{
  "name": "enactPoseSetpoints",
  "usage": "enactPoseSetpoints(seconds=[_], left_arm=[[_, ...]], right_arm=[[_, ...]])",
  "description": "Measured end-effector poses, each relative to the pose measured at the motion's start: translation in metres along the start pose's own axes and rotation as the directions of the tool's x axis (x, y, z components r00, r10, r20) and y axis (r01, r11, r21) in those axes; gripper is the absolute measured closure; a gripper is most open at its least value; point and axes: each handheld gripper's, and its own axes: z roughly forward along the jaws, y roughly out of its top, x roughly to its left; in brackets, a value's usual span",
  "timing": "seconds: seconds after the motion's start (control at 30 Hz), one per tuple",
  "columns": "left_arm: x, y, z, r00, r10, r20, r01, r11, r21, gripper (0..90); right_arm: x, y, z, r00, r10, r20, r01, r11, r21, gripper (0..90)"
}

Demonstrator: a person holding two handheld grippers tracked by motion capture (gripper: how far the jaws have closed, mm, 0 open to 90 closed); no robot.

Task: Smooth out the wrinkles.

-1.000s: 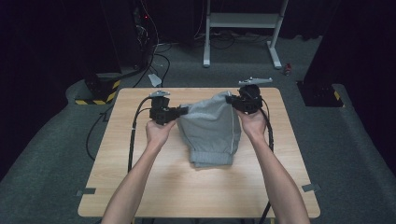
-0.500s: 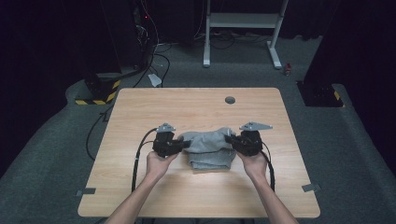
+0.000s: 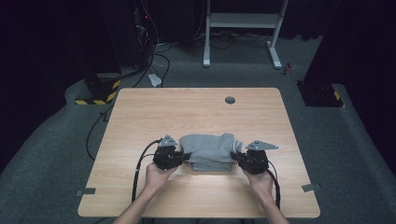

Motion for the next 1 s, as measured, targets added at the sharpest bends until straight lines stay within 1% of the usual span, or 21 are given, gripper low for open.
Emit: enactPoseSetpoints(seconds=[0.1, 0.17, 0.27, 0.33, 0.37, 0.47, 0.53, 0.57, 0.6, 0.63, 0.67, 0.7, 0.73, 0.77, 0.87, 0.9, 0.93, 0.97, 1.0], left_arm=[[-0.003, -0.006, 0.002, 0.9999, 0.010, -0.009, -0.009, 0.9999, 0.013, 80.8], [-0.003, -0.009, 0.003, 0.9998, 0.014, -0.015, -0.013, 0.9997, 0.023, 81.0], [-0.005, -0.015, 0.006, 0.9990, 0.035, -0.027, -0.034, 0.9979, 0.055, 81.1], [-0.005, -0.019, 0.008, 0.9989, 0.036, -0.029, -0.034, 0.9972, 0.066, 81.0], [-0.006, -0.021, 0.009, 0.9989, 0.035, -0.032, -0.033, 0.9970, 0.071, 81.0], [-0.007, -0.026, 0.013, 0.9974, 0.053, -0.049, -0.048, 0.9942, 0.097, 81.1], [-0.010, -0.028, 0.016, 0.9957, 0.074, -0.056, -0.068, 0.9915, 0.111, 81.2], [-0.011, -0.029, 0.018, 0.9956, 0.075, -0.056, -0.068, 0.9913, 0.112, 81.2], [-0.012, -0.029, 0.019, 0.9959, 0.071, -0.057, -0.064, 0.9916, 0.112, 81.3], [-0.012, -0.029, 0.021, 0.9954, 0.074, -0.061, -0.067, 0.9914, 0.113, 81.3], [-0.013, -0.028, 0.023, 0.9942, 0.083, -0.068, -0.075, 0.9905, 0.115, 81.3], [-0.014, -0.028, 0.026, 0.9921, 0.097, -0.080, -0.087, 0.9891, 0.119, 81.2], [-0.015, -0.027, 0.029, 0.9909, 0.099, -0.092, -0.088, 0.9887, 0.121, 81.0], [-0.014, -0.026, 0.031, 0.9908, 0.097, -0.095, -0.085, 0.9891, 0.120, 80.5], [-0.013, -0.023, 0.033, 0.9925, 0.072, -0.099, -0.060, 0.9920, 0.111, 77.9], [-0.012, -0.022, 0.032, 0.9952, 0.052, -0.083, -0.044, 0.9939, 0.102, 75.8], [-0.012, -0.022, 0.030, 0.9970, 0.039, -0.068, -0.033, 0.9954, 0.090, 73.6], [-0.011, -0.021, 0.028, 0.9976, 0.030, -0.061, -0.026, 0.9968, 0.076, 70.7], [-0.010, -0.020, 0.025, 0.9984, 0.020, -0.052, -0.017, 0.9981, 0.059, 67.0]], right_arm=[[0.000, -0.007, 0.000, 0.9999, 0.003, 0.010, -0.003, 1.000, 0.011, 82.8], [0.001, -0.010, 0.001, 0.9996, -0.013, 0.027, 0.012, 1.000, 0.022, 82.7], [0.002, -0.016, 0.003, 0.9983, -0.037, 0.046, 0.035, 0.999, 0.041, 82.5], [0.002, -0.020, 0.005, 0.9970, -0.051, 0.058, 0.048, 0.997, 0.057, 82.4], [0.002, -0.023, 0.006, 0.9962, -0.059, 0.064, 0.055, 0.996, 0.067, 82.4], [0.003, -0.029, 0.009, 0.9923, -0.086, 0.088, 0.077, 0.992, 0.103, 83.4], [0.002, -0.032, 0.010, 0.9901, -0.100, 0.099, 0.089, 0.990, 0.109, 83.7], [0.001, -0.032, 0.010, 0.9898, -0.098, 0.103, 0.087, 0.990, 0.108, 83.8], [0.000, -0.032, 0.011, 0.9883, -0.103, 0.112, 0.091, 0.990, 0.111, 84.0], [0.000, -0.031, 0.012, 0.9875, -0.103, 0.120, 0.089, 0.989, 0.115, 84.2], [-0.001, -0.030, 0.013, 0.9849, -0.111, 0.133, 0.095, 0.988, 0.121, 84.2], [-0.002, -0.029, 0.015, 0.9790, -0.137, 0.151, 0.118, 0.985, 0.127, 84.2], [-0.002, -0.028, 0.017, 0.9744, -0.148, 0.169, 0.126, 0.983, 0.135, 84.2], [-0.004, -0.025, 0.020, 0.9710, -0.153, 0.184, 0.128, 0.982, 0.141, 84.2], [-0.008, -0.022, 0.022, 0.9715, -0.141, 0.190, 0.115, 0.983, 0.141, 83.4], [-0.008, -0.022, 0.021, 0.9729, -0.134, 0.188, 0.110, 0.985, 0.136, 81.3], [-0.008, -0.022, 0.020, 0.9755, -0.122, 0.183, 0.099, 0.987, 0.129, 76.9], [-0.008, -0.022, 0.017, 0.9790, -0.097, 0.179, 0.076, 0.990, 0.117, 72.3], [-0.007, -0.021, 0.014, 0.9821, -0.082, 0.169, 0.067, 0.993, 0.095, 69.0]])
